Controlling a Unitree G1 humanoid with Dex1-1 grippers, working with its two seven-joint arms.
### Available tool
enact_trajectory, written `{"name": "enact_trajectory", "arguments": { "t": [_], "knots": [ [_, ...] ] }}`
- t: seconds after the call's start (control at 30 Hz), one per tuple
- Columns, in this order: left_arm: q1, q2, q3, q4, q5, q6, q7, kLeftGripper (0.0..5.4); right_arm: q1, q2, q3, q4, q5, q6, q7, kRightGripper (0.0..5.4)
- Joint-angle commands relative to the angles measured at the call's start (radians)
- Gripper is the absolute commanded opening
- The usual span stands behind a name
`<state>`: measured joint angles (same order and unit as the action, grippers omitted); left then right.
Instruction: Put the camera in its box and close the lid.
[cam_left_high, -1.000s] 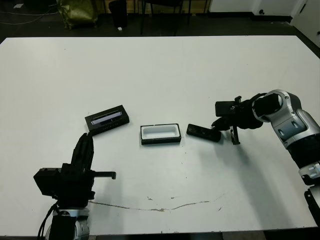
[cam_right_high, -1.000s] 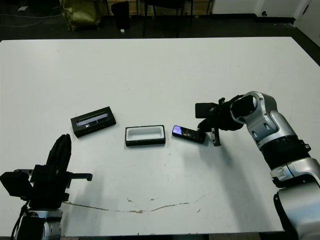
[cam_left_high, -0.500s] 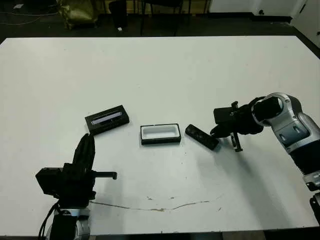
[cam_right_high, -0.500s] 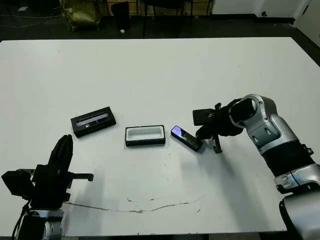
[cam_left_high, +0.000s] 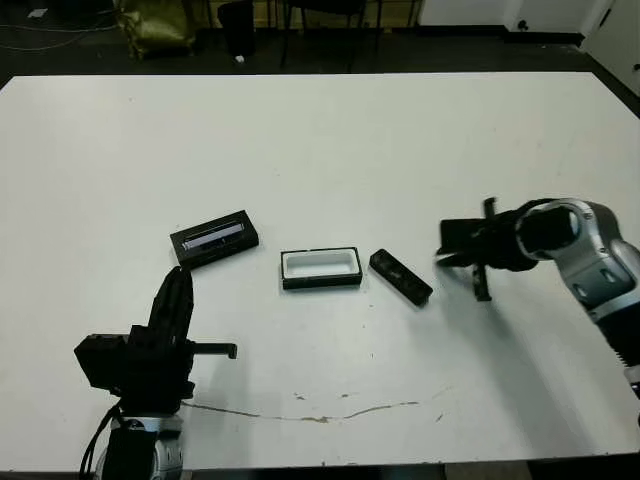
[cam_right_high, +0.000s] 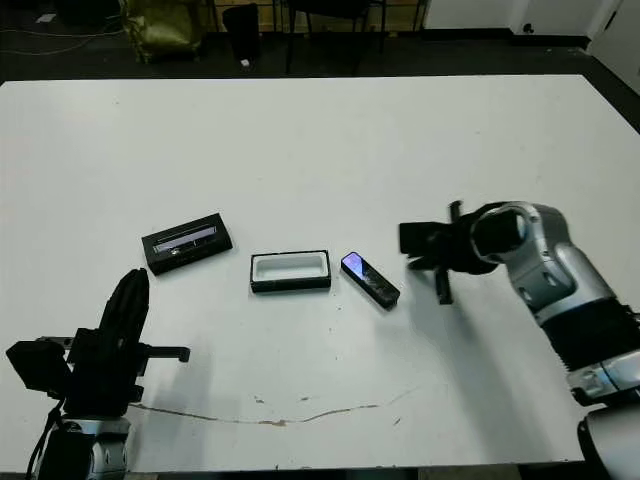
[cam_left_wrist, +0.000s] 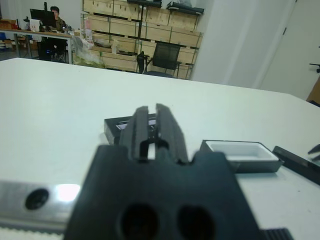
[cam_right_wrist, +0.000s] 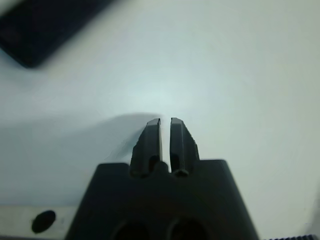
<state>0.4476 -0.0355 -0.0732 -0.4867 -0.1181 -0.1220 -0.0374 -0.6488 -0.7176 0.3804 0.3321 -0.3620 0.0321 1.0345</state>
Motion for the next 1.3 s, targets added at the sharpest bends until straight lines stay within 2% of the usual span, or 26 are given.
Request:
{"name": "enact_trajectory", "arguments": {
  "t": [0.03,0.17,0.23,0.37,0.47,0.57,0.7,0.83,0.93,1.13,1.3],
  "knots": [
    [0.038,0.004,0.0,0.01,0.005,0.006,0.001,0.03,0.017,-0.029,-0.067,0.037,0.007,-0.023,-0.091,0.0],
    [0.045,0.005,0.001,0.007,0.0,0.007,0.0,0.03,0.062,-0.047,-0.181,-0.033,0.088,-0.043,-0.153,0.0],
    [0.046,0.005,0.004,0.004,0.001,0.01,0.003,0.03,0.121,-0.039,-0.268,-0.136,0.206,-0.005,-0.133,0.0],
    [0.044,0.009,0.009,0.005,0.005,0.01,0.002,0.03,0.255,-0.013,-0.389,-0.402,0.437,0.165,-0.104,0.0],
    [0.041,0.013,0.012,0.01,0.005,0.005,-0.004,0.03,0.354,0.034,-0.454,-0.566,0.618,0.308,-0.124,0.0],
    [0.042,0.014,0.014,0.005,0.003,0.011,-0.005,0.03,0.436,0.076,-0.497,-0.703,0.748,0.447,-0.187,0.0],
    [0.045,0.013,0.019,0.005,0.001,0.009,-0.006,0.03,0.542,0.14,-0.517,-0.836,0.84,0.509,-0.283,0.0],
    [0.049,0.015,0.021,0.002,0.003,0.009,-0.008,0.03,0.614,0.118,-0.484,-0.97,0.786,0.587,-0.408,0.0],
    [0.06,0.011,0.02,-0.018,-0.009,0.034,-0.006,0.0,0.648,0.107,-0.449,-1.025,0.739,0.631,-0.472,0.37],
    [0.064,0.015,0.026,-0.008,-0.002,0.013,-0.012,0.0,0.708,0.123,-0.358,-0.976,0.567,0.471,-0.526,1.69],
    [0.061,0.018,0.032,0.003,-0.005,0.005,-0.023,0.0,0.724,0.143,-0.32,-0.937,0.496,0.43,-0.555,2.79]
  ]
}}
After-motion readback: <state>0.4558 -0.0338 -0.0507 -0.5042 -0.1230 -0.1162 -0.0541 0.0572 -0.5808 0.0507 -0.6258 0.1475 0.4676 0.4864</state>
